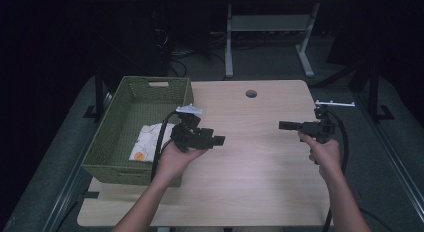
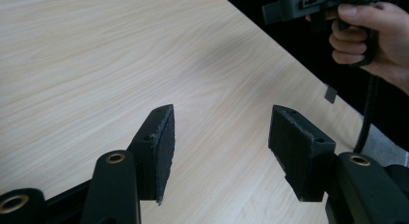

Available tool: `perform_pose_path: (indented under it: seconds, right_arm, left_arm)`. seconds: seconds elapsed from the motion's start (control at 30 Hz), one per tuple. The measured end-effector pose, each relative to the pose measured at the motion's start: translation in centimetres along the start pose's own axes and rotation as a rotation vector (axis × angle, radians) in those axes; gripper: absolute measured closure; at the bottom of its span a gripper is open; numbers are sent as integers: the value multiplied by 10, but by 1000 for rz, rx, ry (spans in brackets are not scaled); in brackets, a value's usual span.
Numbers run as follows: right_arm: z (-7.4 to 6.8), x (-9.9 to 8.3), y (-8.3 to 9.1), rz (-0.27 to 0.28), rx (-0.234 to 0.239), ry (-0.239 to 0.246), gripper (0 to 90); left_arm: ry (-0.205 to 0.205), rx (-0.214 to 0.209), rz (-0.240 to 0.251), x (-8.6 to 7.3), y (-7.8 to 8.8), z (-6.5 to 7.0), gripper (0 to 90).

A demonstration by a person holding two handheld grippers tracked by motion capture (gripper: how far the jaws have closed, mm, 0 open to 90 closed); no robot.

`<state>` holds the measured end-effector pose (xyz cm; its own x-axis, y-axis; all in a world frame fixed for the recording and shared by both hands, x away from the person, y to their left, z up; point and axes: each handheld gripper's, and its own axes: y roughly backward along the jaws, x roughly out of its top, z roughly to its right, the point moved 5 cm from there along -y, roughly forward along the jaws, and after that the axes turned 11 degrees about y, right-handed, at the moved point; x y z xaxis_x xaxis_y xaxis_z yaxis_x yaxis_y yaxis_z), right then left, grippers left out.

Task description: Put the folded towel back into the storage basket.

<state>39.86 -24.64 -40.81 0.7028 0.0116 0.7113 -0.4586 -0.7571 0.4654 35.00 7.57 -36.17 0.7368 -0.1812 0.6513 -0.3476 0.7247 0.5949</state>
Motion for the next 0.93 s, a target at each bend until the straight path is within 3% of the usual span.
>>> perform_pose_path:
  seconds: [0.7, 0.93]
  right_arm:
    - [25, -32, 31, 3, -41, -50, 369]
    - [30, -43, 42, 20, -55, -60, 348]
  left_arm:
    - [-14, -45, -51, -31, -31, 20, 387]
    - [-31, -62, -58, -39, -35, 29, 368]
